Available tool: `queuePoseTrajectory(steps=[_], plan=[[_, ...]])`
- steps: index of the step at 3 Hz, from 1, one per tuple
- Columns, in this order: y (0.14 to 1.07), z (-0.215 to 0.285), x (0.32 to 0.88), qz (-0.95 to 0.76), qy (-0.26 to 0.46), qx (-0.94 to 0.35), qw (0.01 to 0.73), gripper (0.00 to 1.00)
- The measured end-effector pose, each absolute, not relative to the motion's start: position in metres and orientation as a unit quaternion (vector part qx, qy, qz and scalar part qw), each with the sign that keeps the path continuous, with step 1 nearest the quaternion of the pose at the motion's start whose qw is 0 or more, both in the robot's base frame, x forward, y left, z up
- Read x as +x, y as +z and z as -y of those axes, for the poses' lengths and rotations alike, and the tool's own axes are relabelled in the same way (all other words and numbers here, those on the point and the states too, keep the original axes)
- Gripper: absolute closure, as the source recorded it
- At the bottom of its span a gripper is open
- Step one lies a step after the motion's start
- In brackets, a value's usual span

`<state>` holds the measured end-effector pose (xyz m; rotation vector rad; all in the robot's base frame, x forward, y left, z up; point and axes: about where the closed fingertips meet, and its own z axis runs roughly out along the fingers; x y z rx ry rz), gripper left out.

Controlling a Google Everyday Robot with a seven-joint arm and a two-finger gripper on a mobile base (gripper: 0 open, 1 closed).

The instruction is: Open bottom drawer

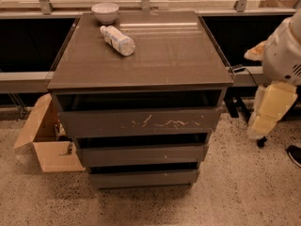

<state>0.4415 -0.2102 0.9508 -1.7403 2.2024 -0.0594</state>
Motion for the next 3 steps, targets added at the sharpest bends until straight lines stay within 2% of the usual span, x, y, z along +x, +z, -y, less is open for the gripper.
queuePoseTrajectory(steps=[2, 3], plan=[[0.833, 0.190, 0.446, -0.720, 0.053, -0.666, 0.190, 0.00], [0.747, 0.179, 0.449, -0.696, 0.122, -0.684, 0.183, 0.00]])
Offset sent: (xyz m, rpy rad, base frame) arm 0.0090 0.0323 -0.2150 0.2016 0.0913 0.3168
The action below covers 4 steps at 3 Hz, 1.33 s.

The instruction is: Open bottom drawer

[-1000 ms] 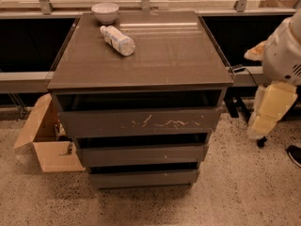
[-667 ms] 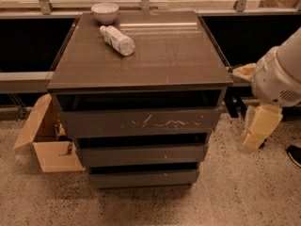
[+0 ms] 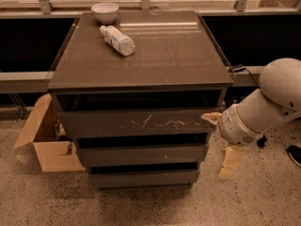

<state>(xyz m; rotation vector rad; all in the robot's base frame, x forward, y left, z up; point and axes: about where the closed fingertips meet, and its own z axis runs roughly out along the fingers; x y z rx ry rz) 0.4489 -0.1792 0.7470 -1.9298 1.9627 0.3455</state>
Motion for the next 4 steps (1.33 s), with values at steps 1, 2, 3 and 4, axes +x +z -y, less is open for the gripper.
queuePoseTrajectory(steps=[1, 2, 3, 4], plan=[[0.744, 0.179, 0.449, -0.697, 0.125, -0.683, 0.181, 0.00], [0.718, 0.178, 0.447, -0.697, 0.116, -0.689, 0.162, 0.00], [0.622, 0.169, 0.437, -0.673, 0.137, -0.710, 0.157, 0.00], [0.552, 0.161, 0.428, -0.649, 0.180, -0.718, 0.179, 0.00]])
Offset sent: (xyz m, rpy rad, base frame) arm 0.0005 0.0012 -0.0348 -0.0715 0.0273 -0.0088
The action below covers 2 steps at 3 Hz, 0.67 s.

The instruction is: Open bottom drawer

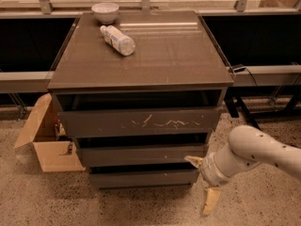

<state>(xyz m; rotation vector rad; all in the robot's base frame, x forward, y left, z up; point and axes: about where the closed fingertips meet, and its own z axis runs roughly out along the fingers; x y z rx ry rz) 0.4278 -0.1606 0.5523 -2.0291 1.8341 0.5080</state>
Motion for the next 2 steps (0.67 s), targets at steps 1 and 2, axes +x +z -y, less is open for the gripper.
queuePoseTrajectory(steps=[1, 2], plan=[[0.468, 0.144, 0.425, -0.623, 0.241, -0.716, 0.203, 0.00], [0.404, 0.133, 0.420, -0.637, 0.293, -0.682, 0.208, 0.00]])
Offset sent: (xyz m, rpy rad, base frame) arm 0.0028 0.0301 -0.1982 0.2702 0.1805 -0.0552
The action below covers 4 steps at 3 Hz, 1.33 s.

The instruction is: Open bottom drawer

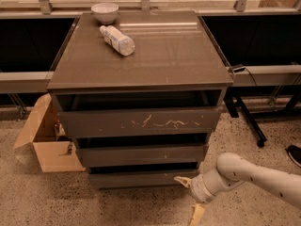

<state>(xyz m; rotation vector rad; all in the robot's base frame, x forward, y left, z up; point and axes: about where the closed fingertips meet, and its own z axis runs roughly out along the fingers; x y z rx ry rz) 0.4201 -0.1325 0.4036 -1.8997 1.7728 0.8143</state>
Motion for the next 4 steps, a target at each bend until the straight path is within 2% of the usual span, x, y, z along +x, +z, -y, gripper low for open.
queuePoseTrajectory(steps=[1, 3, 4], plan=[[0.403, 0.132, 0.420, -0.637, 0.293, -0.682, 0.207, 0.00], [0.300, 0.138, 0.468, -0.660, 0.262, -0.690, 0.143, 0.00], [0.252, 0.139, 0.496, -0.653, 0.242, -0.703, 0.142, 0.00]])
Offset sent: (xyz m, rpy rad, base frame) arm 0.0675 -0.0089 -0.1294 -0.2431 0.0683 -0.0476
